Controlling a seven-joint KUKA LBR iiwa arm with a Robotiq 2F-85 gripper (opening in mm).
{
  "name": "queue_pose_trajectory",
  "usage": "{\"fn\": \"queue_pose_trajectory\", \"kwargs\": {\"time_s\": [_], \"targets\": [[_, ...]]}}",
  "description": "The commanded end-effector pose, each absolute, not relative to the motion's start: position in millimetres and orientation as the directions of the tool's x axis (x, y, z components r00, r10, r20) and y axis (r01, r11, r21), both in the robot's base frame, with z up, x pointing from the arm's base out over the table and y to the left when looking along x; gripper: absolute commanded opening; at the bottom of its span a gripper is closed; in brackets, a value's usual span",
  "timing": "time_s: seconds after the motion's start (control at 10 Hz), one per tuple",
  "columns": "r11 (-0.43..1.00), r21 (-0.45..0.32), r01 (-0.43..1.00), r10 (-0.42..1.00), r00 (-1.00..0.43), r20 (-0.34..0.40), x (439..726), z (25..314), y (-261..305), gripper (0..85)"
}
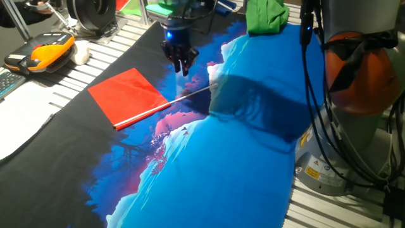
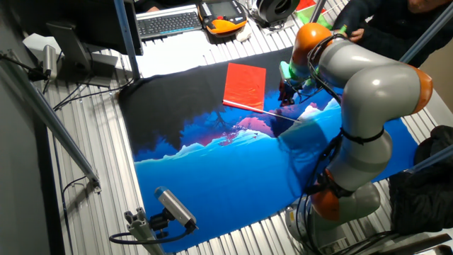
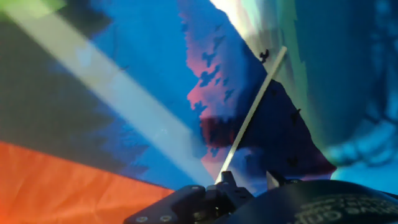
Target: Wave the flag
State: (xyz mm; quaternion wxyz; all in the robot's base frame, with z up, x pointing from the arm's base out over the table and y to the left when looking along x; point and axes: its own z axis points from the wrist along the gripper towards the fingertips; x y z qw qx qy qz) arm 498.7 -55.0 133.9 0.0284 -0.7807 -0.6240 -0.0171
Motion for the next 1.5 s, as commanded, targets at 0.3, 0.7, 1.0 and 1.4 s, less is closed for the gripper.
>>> {"fn": "queue_pose_trajectory", "kwargs": {"time_s": [0.3, 0.7, 1.0, 1.4], "targets": [[-0.421, -0.033, 0.906, 0.905, 0.422, 0.053, 496, 133, -53, 34.0], [-0.275, -0.052, 0.96, 0.961, 0.275, -0.004, 504, 138, -52, 34.0], [-0.159, -0.035, 0.987, 0.987, 0.158, -0.011, 519, 140, -57, 34.0], [-0.111, -0.015, 0.994, 0.994, 0.111, 0.002, 528, 128, -60, 34.0]]}}
